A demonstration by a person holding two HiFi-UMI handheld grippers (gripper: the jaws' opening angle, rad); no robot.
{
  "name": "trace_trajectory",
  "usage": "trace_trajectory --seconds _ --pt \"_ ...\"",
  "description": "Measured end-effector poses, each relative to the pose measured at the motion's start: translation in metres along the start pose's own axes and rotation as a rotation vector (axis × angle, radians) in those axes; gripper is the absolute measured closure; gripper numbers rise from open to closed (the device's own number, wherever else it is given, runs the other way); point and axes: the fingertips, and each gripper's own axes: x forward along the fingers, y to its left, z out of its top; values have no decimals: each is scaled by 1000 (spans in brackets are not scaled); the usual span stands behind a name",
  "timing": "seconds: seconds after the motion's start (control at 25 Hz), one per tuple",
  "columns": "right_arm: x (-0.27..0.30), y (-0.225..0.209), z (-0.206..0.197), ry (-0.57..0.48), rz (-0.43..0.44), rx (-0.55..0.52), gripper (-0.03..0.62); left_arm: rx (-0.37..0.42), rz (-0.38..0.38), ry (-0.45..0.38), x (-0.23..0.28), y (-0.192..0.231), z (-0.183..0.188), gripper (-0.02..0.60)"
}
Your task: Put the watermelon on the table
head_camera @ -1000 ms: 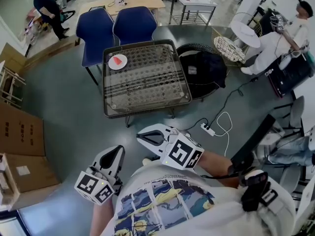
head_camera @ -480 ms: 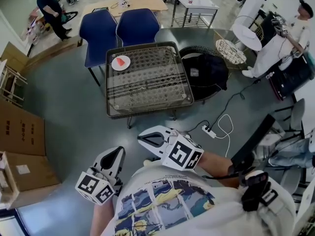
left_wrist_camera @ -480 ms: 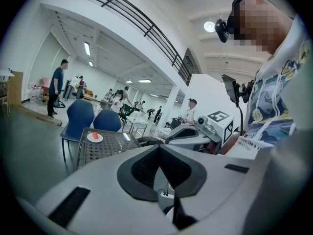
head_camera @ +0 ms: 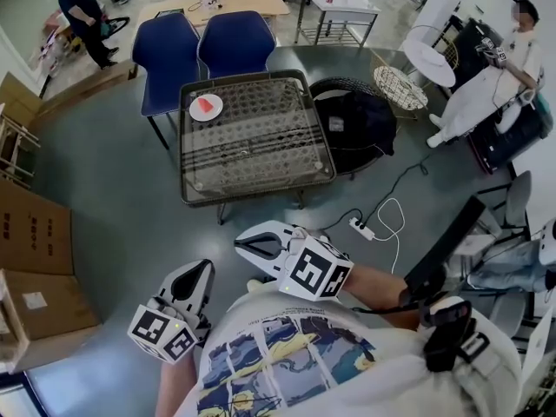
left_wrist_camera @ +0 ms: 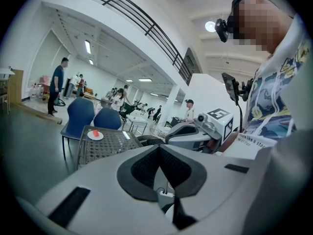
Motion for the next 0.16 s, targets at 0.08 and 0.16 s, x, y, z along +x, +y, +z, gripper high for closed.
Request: trace_trajectory --seconds 0.08,0.16 --pt "3 0 0 3 3 -1 583 -2 -1 2 0 1 -2 572" --pt "5 1 0 5 6 -2 583 -4 -2 4 -1 3 -3 572"
